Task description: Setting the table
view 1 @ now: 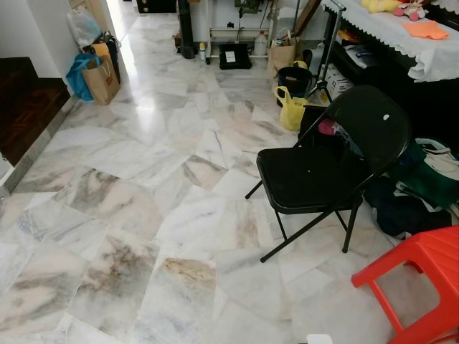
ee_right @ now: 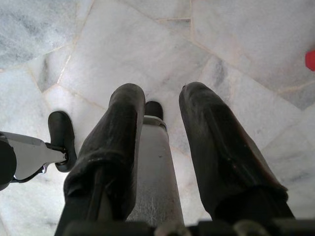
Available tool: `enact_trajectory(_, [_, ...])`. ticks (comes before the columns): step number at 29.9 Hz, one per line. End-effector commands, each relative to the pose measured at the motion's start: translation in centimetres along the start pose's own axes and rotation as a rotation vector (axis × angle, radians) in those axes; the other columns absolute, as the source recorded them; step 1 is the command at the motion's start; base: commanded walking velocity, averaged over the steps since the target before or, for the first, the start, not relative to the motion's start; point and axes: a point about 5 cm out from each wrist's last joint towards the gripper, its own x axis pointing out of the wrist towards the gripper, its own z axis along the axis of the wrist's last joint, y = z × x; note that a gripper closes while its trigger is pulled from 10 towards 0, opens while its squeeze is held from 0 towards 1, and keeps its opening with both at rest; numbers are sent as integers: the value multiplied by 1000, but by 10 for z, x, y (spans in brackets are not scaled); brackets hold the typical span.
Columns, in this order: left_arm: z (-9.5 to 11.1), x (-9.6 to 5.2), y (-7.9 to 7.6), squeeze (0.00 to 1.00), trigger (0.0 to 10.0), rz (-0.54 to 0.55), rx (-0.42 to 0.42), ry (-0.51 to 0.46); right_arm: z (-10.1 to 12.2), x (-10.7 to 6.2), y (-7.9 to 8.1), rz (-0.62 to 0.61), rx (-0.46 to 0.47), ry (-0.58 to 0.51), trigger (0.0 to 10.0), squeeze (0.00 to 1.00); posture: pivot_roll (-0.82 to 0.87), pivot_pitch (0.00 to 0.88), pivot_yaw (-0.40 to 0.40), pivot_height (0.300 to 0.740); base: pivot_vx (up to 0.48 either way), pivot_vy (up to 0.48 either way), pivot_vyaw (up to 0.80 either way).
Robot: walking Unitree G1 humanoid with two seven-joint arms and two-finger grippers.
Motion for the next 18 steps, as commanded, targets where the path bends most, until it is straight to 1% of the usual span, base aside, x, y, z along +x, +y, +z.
enact_trajectory(1, [41,3,45,0,10000,23,-109,-86,79,9,0,103,131,-169,10000,0,-26,0,91,740,0,0,0])
enact_trajectory(11, [41,3,45,0,10000,23,-109,-86,79,9,0,103,131,-169,10000,0,-26,0,91,740,0,0,0])
enact_trajectory(12, [39,3,43,0,10000,25,-77,-79,73,9,-3,96,158,-158,10000,0,0,0,0,740,0,0,0])
enact_trajectory(14, [39,3,43,0,10000,25,-77,-79,73,9,-3,96,158,-158,10000,0,0,0,0,740,0,0,0])
enact_trajectory(15, [37,6,30,0,10000,5,-84,-59,59,7,-17,51,194,-124,10000,0,-3,95,2,740,0,0,0])
enact_trajectory(16, [37,8,15,0,10000,-20,-103,-39,44,4,-34,-2,226,-89,10000,0,-1,95,1,740,0,0,0])
enact_trajectory(18, [38,8,12,0,10000,-25,-112,-39,42,4,-37,-13,235,-86,10000,0,1,92,0,740,0,0,0])
